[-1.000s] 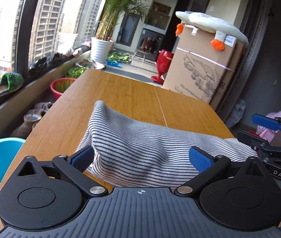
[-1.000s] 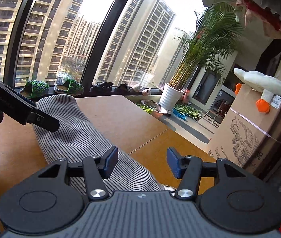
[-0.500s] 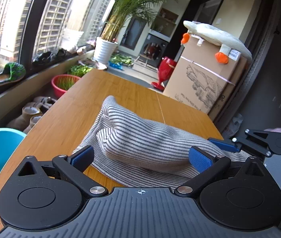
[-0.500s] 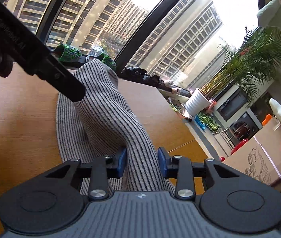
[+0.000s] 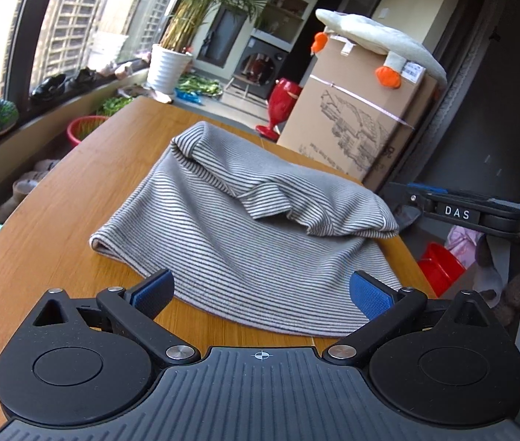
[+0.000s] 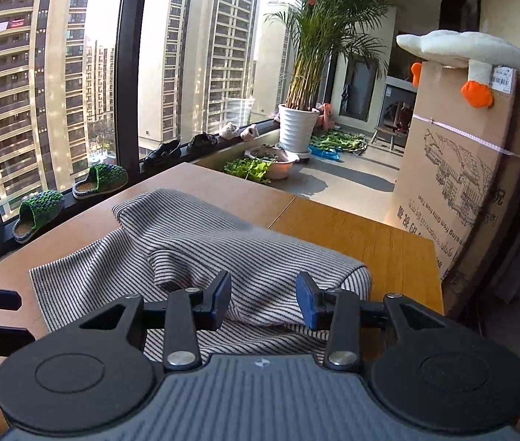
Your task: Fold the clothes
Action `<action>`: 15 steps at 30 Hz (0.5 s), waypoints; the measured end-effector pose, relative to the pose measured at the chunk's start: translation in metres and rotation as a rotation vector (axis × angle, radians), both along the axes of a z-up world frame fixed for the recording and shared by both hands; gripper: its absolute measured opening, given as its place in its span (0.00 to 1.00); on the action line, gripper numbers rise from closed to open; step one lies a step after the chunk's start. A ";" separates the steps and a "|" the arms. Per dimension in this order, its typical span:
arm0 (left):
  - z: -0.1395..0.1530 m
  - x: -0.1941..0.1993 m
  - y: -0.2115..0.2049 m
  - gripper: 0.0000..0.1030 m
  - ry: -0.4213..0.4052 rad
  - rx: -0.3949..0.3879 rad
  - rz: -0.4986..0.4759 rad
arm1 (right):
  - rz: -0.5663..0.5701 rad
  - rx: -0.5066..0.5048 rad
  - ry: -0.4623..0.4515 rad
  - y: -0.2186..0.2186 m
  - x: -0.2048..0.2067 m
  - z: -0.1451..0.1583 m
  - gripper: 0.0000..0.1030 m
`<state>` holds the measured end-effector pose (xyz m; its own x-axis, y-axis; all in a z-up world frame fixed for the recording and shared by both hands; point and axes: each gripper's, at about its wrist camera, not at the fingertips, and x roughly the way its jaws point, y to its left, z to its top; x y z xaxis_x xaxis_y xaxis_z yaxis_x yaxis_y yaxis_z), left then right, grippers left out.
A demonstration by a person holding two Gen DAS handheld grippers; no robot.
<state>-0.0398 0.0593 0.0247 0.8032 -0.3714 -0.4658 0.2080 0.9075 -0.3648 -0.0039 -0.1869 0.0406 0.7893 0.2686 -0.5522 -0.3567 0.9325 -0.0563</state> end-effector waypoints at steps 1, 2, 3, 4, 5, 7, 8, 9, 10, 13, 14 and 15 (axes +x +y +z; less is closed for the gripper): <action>-0.001 0.003 -0.002 1.00 0.000 0.002 -0.005 | 0.015 0.031 0.056 0.001 0.001 -0.013 0.37; -0.002 0.005 -0.004 1.00 -0.001 0.003 -0.010 | 0.026 0.057 0.103 0.002 0.005 -0.023 0.37; -0.003 0.008 -0.005 1.00 -0.001 0.005 -0.015 | 0.030 0.080 0.148 0.003 0.009 -0.034 0.37; -0.004 0.010 -0.007 1.00 -0.001 0.007 -0.020 | 0.033 0.104 0.193 0.004 0.014 -0.045 0.37; -0.005 0.013 -0.009 1.00 -0.001 0.009 -0.025 | 0.021 0.135 0.207 0.002 0.017 -0.051 0.39; -0.013 0.029 -0.010 1.00 0.062 -0.010 -0.030 | 0.012 0.194 0.226 -0.003 0.020 -0.058 0.51; -0.018 0.038 -0.011 1.00 0.102 -0.022 -0.032 | 0.015 0.221 0.232 -0.005 0.021 -0.058 0.56; -0.023 0.046 -0.010 1.00 0.138 -0.037 -0.032 | 0.017 0.248 0.239 -0.007 0.022 -0.058 0.57; -0.028 0.052 -0.009 1.00 0.171 -0.055 -0.030 | 0.016 0.260 0.237 -0.009 0.020 -0.058 0.58; -0.032 0.057 -0.009 1.00 0.169 -0.071 -0.012 | 0.035 0.229 0.225 -0.009 0.015 -0.056 0.58; -0.033 0.055 -0.009 1.00 0.168 -0.077 -0.006 | 0.037 0.227 0.225 -0.011 0.013 -0.054 0.58; -0.034 0.054 -0.009 1.00 0.165 -0.073 -0.007 | 0.033 0.229 0.229 -0.011 0.015 -0.053 0.58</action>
<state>0.0137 0.0505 -0.0094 0.7152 -0.4139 -0.5632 0.1457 0.8764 -0.4591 0.0111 -0.1976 -0.0120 0.6406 0.4293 -0.6367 -0.3659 0.8996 0.2384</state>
